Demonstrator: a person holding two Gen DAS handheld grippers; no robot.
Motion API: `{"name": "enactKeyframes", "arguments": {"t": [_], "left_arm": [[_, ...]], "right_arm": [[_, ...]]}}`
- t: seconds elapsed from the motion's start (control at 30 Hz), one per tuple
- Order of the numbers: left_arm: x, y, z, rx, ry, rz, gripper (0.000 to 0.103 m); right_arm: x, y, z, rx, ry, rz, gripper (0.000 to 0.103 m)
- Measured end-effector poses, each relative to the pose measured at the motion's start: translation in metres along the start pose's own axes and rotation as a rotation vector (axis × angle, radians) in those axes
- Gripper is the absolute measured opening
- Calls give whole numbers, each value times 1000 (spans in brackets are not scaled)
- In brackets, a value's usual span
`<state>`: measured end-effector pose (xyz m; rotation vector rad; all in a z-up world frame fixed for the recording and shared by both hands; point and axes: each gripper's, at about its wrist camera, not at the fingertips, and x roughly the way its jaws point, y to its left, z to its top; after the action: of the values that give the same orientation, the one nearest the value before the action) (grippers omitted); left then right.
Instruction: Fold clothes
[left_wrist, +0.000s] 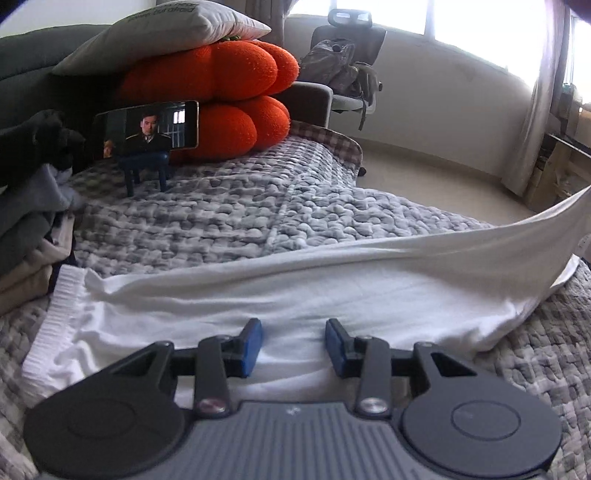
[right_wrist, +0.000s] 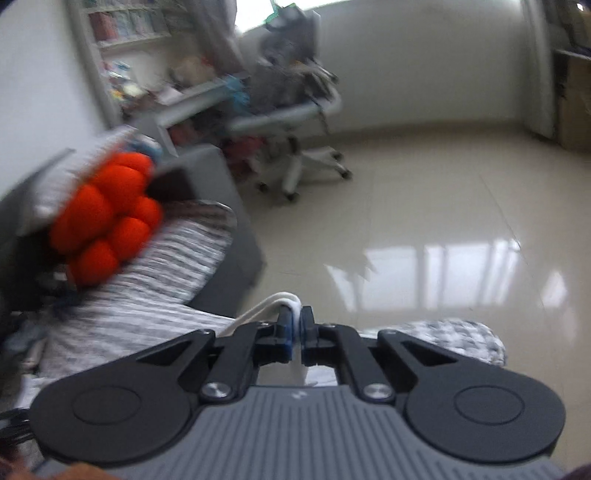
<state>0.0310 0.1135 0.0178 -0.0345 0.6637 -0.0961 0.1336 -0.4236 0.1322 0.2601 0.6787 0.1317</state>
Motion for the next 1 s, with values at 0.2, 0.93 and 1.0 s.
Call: {"name": "enactKeyframes", "arguments": {"t": [0.2,0.93,1.0], "left_arm": [[1,1,3,-4,4,25,39],[-20,-2,1,-107,-4,-65,40],[-23,-7,1,-96,-8,-73,40]], "right_arm": [[90,-6,-17,-10,128,-212,3],[47,-19,-56,111,-16,-100,52],[55,-14,-56,93,0,-110,45]]}}
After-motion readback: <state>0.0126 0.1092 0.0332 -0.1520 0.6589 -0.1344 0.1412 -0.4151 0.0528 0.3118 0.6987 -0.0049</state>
